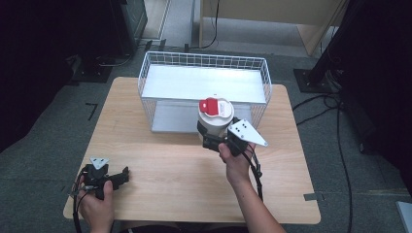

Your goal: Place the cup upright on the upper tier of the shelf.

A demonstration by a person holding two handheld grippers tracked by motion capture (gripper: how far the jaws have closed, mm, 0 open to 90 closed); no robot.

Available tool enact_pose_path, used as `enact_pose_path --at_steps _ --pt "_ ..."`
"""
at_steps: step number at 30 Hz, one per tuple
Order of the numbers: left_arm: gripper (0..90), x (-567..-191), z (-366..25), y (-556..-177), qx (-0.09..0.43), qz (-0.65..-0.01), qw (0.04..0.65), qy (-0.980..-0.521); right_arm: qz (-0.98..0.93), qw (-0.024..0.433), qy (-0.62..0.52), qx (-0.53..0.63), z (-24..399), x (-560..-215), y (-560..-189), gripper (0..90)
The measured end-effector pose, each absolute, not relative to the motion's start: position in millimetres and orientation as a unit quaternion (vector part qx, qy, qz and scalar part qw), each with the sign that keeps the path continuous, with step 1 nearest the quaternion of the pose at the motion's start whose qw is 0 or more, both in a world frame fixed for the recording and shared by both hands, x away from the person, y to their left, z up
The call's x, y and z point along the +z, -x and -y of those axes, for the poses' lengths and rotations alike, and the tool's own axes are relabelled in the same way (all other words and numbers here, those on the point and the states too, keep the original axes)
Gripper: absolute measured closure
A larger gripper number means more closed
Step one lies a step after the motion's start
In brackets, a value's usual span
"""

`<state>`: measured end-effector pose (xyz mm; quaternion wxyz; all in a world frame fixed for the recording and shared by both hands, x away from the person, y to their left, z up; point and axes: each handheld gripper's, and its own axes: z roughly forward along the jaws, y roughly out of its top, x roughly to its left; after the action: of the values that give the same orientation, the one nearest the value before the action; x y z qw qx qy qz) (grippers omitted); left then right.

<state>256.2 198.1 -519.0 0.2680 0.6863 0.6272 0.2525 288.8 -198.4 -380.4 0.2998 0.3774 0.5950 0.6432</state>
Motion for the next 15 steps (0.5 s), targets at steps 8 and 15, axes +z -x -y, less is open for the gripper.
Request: enact_pose_path --at_steps 8,15 --pt "0.0 -519 -198 -256 0.254 -0.627 0.269 -0.685 -0.575 0.326 -0.377 0.65 205 -348 -305 9.1" --pt "0.0 -519 -198 -256 0.253 -0.627 0.269 -0.686 -0.566 0.338 -0.374 0.652 208 -326 -320 9.2"
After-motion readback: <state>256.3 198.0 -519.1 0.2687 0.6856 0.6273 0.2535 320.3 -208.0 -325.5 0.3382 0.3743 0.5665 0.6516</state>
